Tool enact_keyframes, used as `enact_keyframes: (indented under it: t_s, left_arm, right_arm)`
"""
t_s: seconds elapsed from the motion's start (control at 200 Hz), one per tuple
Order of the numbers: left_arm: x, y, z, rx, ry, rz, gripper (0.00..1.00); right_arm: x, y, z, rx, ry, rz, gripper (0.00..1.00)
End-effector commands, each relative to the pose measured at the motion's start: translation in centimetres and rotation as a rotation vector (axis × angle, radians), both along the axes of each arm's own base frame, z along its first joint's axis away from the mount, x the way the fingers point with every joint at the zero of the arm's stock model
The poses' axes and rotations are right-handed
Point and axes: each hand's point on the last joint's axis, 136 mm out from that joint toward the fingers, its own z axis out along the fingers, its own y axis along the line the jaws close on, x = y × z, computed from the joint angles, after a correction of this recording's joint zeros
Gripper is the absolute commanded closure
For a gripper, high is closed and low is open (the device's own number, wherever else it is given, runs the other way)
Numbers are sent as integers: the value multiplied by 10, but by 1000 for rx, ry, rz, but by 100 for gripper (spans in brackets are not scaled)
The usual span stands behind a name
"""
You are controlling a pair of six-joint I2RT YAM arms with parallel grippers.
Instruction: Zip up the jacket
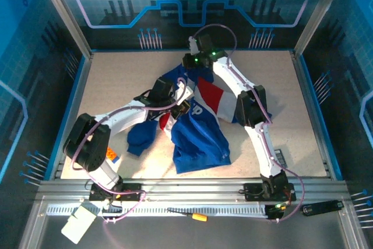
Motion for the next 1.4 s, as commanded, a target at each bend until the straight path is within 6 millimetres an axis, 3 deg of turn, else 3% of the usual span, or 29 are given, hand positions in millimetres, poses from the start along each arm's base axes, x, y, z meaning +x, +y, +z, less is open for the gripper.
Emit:
enact_keyframes:
  t_s: [0.0,0.04,0.065,0.205,0.215,0.225,0.28,0.465,0.575,0.67,0.825,0.89,0.995,1.075,1.396]
  left_arm:
    - [14,-8,-2,7,-10,-6,100]
    - [20,-7,-6,10,10,10,100]
    - [23,-7,-8,10,23,21,100]
    - [40,-3,-15,-5,68,61,100]
    - [41,-3,-15,-7,69,63,100]
    - [43,-2,-14,-9,69,65,100]
    - [49,1,-12,-19,74,76,100]
    - [63,14,-5,-28,81,86,100]
    - [69,17,-1,-43,93,85,100]
    - [71,18,-1,-45,104,76,100]
    - [76,20,0,-44,113,75,100]
    - [79,21,1,-39,115,77,100]
    - [85,24,-1,-25,120,87,100]
    - [92,28,-4,-17,126,101,100]
    - [147,43,-19,22,138,243,100]
  right_arm:
    - [-10,14,50,7,-133,117,91]
    - [-15,12,52,2,-121,125,70]
    - [-18,10,52,0,-105,128,61]
    - [-48,-11,45,1,38,130,46]
    - [-50,-13,39,-4,55,128,46]
    - [-54,-15,49,1,47,128,45]
    - [-72,-26,49,-10,78,125,45]
    - [-151,-66,29,-48,146,63,44]
    - [-210,-73,0,-68,192,62,44]
    - [-258,-71,-38,-94,266,80,43]
    - [-304,-73,-88,-175,382,73,42]
    - [-318,-78,-102,-216,412,67,49]
    - [-338,-92,-122,-254,438,51,85]
    - [-347,-99,-129,-255,448,39,100]
    - [-374,-112,-145,-254,496,23,100]
